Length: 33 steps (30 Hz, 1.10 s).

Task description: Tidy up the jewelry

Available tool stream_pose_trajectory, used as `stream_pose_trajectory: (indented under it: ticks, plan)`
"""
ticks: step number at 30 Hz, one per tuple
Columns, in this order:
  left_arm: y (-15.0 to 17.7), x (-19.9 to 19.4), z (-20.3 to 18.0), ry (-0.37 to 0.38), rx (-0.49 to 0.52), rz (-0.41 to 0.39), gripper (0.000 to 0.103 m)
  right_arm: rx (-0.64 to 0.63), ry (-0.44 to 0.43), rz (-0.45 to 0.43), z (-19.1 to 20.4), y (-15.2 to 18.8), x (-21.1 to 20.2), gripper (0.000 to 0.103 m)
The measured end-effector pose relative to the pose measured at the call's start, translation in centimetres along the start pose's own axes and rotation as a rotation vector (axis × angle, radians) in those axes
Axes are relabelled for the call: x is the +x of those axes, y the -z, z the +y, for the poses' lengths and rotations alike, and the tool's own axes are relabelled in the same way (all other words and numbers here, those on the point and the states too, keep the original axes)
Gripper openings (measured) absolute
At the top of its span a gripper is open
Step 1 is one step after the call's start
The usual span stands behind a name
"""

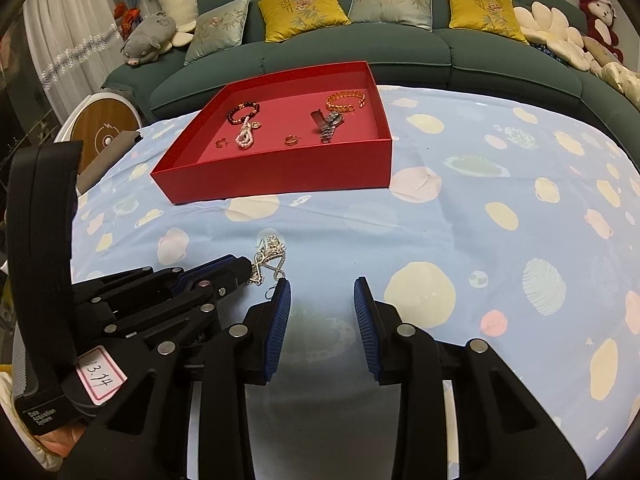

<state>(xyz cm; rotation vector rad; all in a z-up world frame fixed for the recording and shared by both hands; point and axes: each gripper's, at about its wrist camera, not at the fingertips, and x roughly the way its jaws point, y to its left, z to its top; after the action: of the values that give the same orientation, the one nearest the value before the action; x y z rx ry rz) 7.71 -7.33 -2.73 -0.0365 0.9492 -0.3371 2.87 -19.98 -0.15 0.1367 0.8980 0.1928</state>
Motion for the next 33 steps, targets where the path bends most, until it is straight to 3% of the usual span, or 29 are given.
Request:
stream_pose_trajectory:
  ticks: [8, 16, 21, 24, 33]
  plan:
    - [0.2, 0.2, -0.6, -0.021, 0.063, -0.031, 0.012, 0.026, -0.009, -0.013, -0.7, -0.7, -0.2, 0.033]
    - [-0.5, -0.1, 0.4, 0.057, -0.028, -0.024, 0.012, 0.023, -0.013, -0.02, -0.4, -0.8, -0.5, 0.033]
    - [-0.9, 1.0, -0.4, 0.021, -0.033, -0.014, 0.012, 0.033, -0.008, -0.023, -0.7, -0.8, -0.7, 0.033]
    - [-0.8, 1.1, -1.0, -0.006, 0.004, -0.028, 0.0, 0.048, -0.004, -0.022, -1.3, -0.8, -0.7, 0.032]
    - [-0.1, -0.6, 0.9, -0.01, 0.005, -0.035, 0.0, 0.043, -0.016, -0.007, -1.2, -0.9, -0.5, 0.032]
